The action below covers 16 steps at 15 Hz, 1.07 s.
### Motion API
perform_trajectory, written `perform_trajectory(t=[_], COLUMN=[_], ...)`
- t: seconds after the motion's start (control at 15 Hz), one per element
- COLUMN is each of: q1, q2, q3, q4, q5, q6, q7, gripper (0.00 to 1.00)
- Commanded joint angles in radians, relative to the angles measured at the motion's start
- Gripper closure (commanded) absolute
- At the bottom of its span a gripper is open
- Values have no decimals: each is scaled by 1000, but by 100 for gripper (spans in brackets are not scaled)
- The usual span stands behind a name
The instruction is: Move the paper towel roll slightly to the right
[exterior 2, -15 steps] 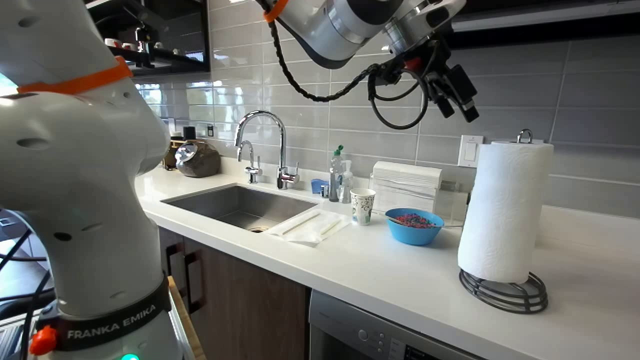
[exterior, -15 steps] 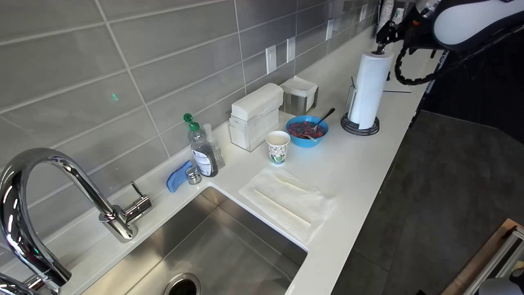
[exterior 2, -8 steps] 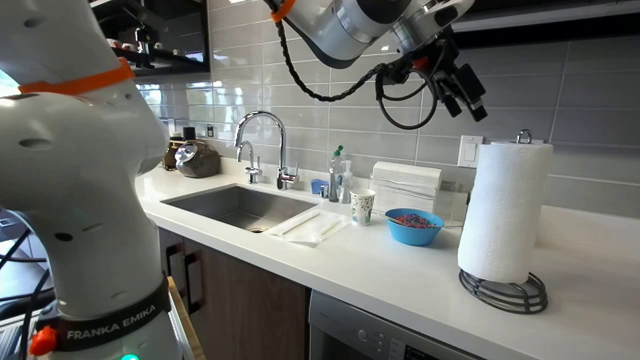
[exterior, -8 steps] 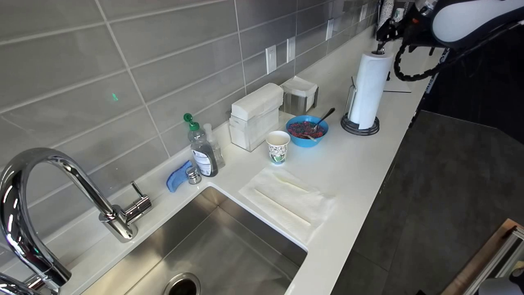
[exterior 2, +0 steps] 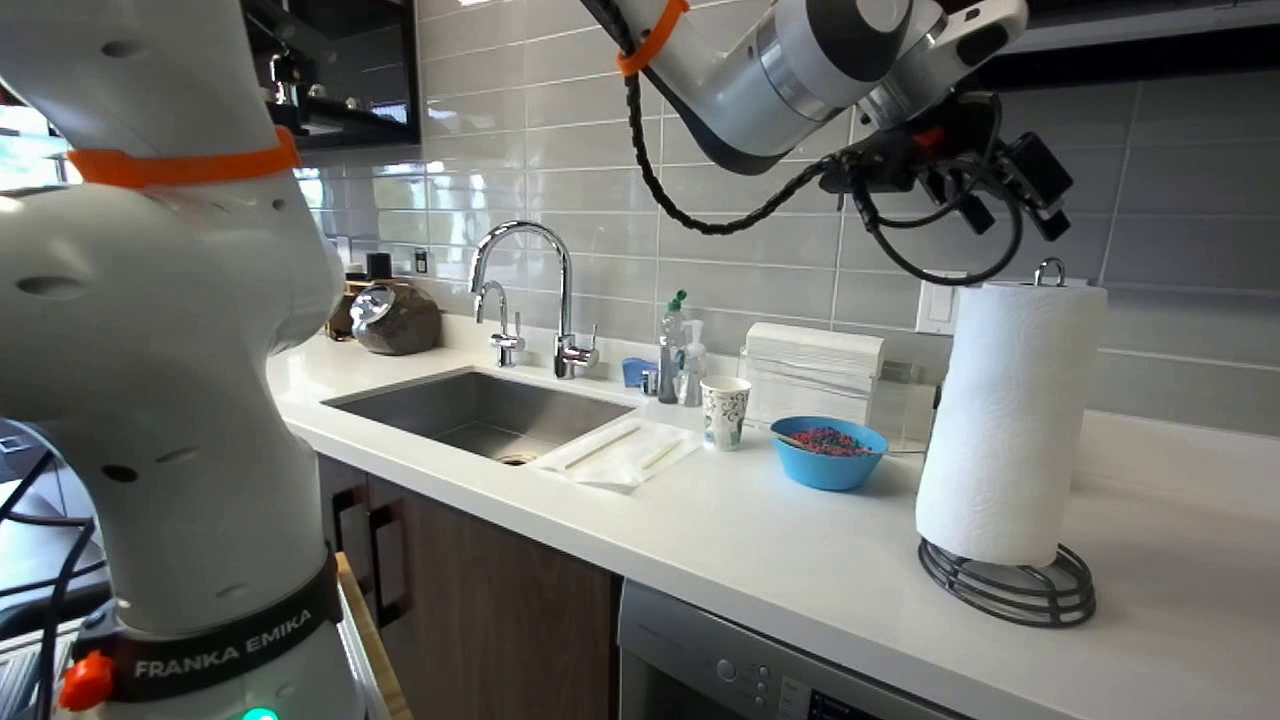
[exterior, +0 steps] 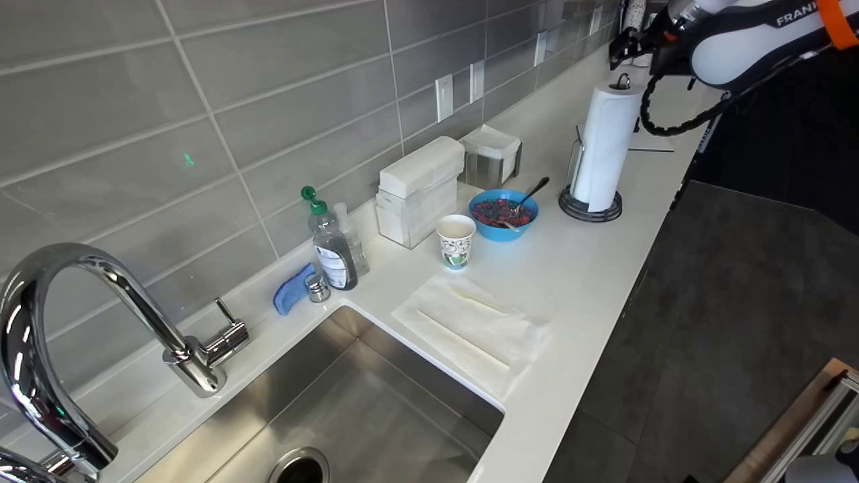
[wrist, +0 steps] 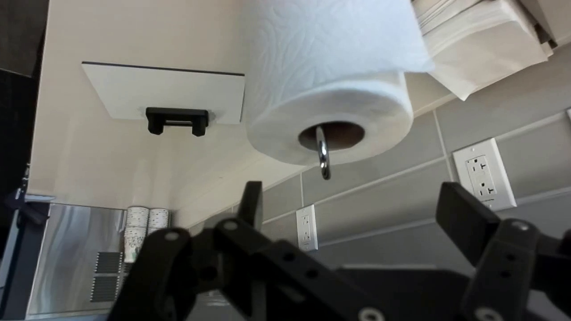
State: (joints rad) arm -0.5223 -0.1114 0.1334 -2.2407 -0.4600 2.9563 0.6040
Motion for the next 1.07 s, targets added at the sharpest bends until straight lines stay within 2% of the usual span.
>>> perform_trajectory(t=[0.0,0.13,0.27,0.33,0.6,0.8,0.87,1.0], q1=[-44,-48,-47,-45,-36,-34,-33,-31], q2=[93,120,141,148,166,162,158,150], q3=[8,2,-1,-2,-1,-4,-2,0], q4=[82,112,132,137,143,144,142,143], q5=[-125,-178,-203,-208,-205,-227,-225,-230], q6=[37,21,9,5,-7,-28,-35,-48], q7=[71,99,113,110,97,103,97,92], gripper=[0,3,24,30,63,75,82,85])
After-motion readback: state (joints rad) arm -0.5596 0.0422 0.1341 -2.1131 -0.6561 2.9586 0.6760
